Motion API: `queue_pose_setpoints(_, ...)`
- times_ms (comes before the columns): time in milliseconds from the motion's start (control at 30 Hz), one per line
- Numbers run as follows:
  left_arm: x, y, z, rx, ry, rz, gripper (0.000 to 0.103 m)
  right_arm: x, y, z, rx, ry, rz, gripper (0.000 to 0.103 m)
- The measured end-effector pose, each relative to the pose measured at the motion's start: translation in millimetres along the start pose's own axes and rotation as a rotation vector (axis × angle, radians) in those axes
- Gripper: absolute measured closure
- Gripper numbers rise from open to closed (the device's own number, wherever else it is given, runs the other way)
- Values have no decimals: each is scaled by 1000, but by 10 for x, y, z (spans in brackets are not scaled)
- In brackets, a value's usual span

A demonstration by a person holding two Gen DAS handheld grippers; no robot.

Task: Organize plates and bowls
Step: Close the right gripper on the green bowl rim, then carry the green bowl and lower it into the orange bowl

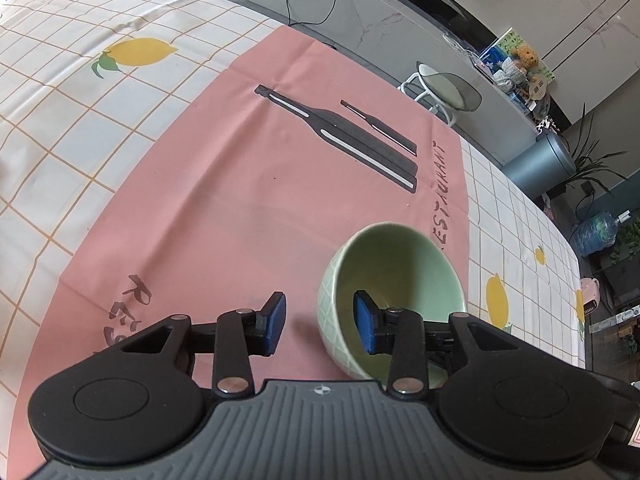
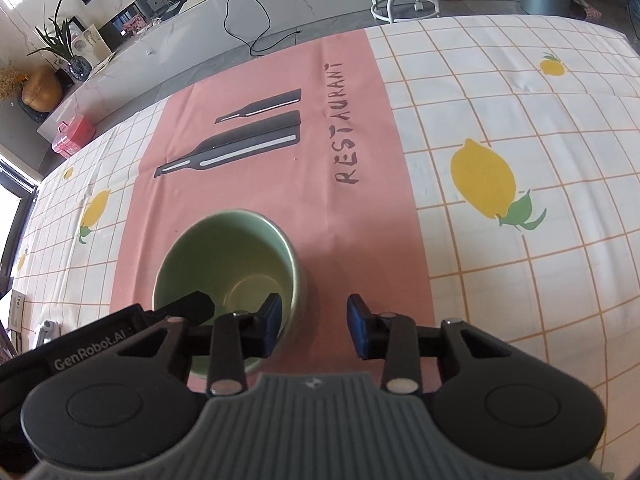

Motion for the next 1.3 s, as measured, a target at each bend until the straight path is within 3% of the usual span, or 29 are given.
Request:
queue_pose_setpoints(233,-31,-64,-3,4,0,-28,86,69,-99,0,10,6,28,88)
queue_pose_setpoints(700,-88,212,-12,-26,-5,-16,89,131,138,-50,-15,-6,70,91)
queue_pose_setpoints(1000,-280,725,-87,-87,-10,-40,88,114,683,-186,-74,-30,145,91)
queue_pose_setpoints(1300,-624,1089,-365,-103,-41,-80,88,-213,1288,-442,-124,-92,208,91)
Point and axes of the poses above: each gripper's, at about its wrist camera, not at the fingertips, and y roughly against the way its jaws point, x to its left, z to its top, the point moved 7 cm from there along -y, roughly the way its jaws point, and after that the axes turned 15 degrees about -y, right-handed, at the moved point
